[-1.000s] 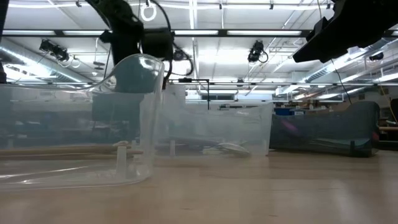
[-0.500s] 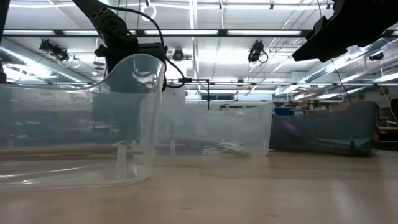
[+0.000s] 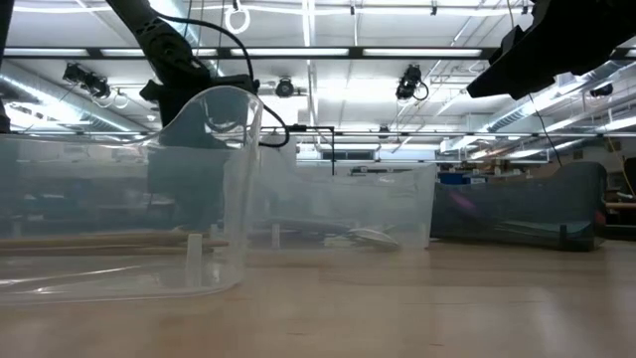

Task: Sort silverware by color (type)
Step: Put the gold spoon into the bottom transparent bin

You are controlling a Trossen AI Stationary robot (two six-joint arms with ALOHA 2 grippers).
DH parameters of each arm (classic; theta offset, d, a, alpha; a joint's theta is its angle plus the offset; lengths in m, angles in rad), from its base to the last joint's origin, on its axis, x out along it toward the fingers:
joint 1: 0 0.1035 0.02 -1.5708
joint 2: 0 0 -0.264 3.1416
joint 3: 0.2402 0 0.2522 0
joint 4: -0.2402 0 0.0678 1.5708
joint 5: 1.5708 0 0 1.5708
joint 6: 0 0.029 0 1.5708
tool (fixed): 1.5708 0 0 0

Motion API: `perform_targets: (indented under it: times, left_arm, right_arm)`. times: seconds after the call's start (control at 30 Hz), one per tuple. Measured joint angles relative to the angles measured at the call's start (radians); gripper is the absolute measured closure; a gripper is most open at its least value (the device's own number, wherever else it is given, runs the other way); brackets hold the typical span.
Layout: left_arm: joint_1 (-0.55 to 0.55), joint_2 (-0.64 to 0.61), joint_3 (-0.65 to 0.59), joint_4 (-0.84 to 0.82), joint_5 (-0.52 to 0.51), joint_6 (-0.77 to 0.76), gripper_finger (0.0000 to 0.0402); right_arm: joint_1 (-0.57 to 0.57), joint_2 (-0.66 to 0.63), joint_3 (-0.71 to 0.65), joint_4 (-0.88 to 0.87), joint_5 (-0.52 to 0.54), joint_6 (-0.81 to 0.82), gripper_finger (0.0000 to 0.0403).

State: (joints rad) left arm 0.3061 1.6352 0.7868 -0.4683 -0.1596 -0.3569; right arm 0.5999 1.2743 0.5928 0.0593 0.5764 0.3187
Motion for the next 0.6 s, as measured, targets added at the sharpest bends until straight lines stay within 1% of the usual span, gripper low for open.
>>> perform_targets:
  times: [0.07, 0.1, 0.3, 0.43, 0.6]
  left_arm:
    - [-0.013, 0.0, 0.0, -0.004, -0.003, 0.015, 0.037]
    - [-0.018, 0.0, 0.003, -0.008, -0.005, 0.024, 0.0381]
    - [-0.052, 0.001, 0.029, -0.061, -0.002, 0.028, 0.0384]
    - [-0.078, -0.029, 0.051, -0.065, 0.016, 0.028, 0.0384]
    - [-0.101, -0.066, 0.053, -0.074, -0.006, 0.025, 0.0384]
  right_arm:
    - [0.0, 0.0, 0.0, 0.0, 0.0, 0.0, 0.0312]
    - [0.0, 0.0, 0.0, 0.0, 0.0, 0.0, 0.0312]
    - [0.0, 0.0, 0.0, 0.009, 0.0, 0.0, 0.0312]
    - [0.0, 0.0, 0.0, 0.009, -0.001, 0.0, 0.0312]
    - [0.0, 0.0, 0.0, 0.012, -0.001, 0.0, 0.0312]
